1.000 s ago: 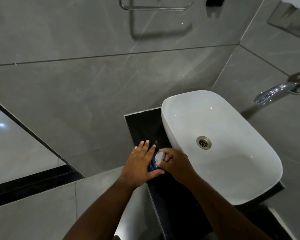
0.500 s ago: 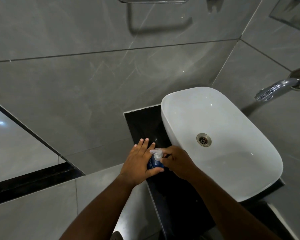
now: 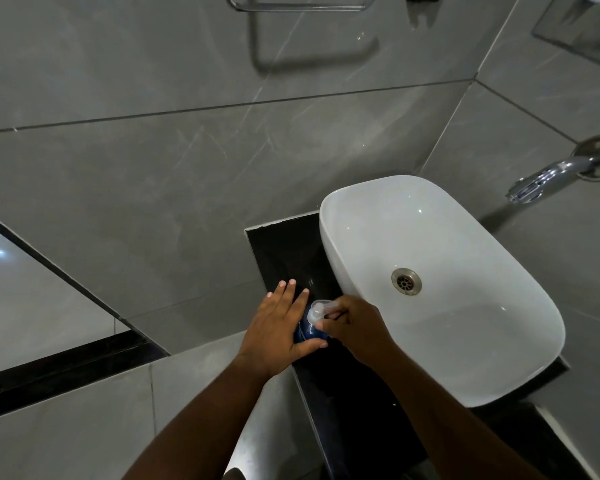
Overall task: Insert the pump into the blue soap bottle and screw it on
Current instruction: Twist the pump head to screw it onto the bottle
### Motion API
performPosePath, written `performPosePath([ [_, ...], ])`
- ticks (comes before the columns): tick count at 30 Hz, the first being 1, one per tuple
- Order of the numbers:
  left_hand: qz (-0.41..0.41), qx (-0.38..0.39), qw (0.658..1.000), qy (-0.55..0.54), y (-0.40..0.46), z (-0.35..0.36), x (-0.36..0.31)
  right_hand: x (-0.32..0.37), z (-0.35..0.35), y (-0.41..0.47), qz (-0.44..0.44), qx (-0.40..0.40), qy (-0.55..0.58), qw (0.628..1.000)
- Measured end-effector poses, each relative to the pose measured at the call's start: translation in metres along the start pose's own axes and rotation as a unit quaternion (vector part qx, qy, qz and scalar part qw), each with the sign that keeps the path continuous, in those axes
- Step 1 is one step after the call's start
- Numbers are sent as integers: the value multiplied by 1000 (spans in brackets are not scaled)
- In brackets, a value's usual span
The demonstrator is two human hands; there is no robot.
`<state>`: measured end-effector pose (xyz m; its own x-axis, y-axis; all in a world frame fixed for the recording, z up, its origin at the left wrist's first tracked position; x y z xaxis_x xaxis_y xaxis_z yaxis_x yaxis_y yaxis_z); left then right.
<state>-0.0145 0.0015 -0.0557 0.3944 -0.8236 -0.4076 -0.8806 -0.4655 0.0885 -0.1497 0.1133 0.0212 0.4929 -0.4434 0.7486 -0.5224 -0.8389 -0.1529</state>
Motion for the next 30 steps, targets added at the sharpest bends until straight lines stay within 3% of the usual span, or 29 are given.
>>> performPosePath([
  [7,1,-1,1000,2,1,0,0,-10,12,-2,35,45,104,993],
  [15,6,2,1000,10,1,-1,0,-16,14,-7,46,-19,169,984],
  [20,5,6,1000,13,1,-2,0,-8,13,-8,-16,16,127,992],
  [26,6,-7,1000,-8,0,-2,0,-10,11,-9,47,-34,147,987],
  [30,5,-6,1000,-11,0,-2,0,-1,9,-9,-35,-4,76,996],
])
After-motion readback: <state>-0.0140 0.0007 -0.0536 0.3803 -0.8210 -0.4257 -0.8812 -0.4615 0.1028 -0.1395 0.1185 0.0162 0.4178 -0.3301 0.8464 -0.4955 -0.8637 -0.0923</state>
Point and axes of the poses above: each hand's wrist, its own y-axis towards the middle knuckle, its own z-axis out of the palm, x = y × z, the point moved 1 cm from there along y, towards the middle knuckle, and after that the axes turned 1 degree about y, right-handed, at the moved point
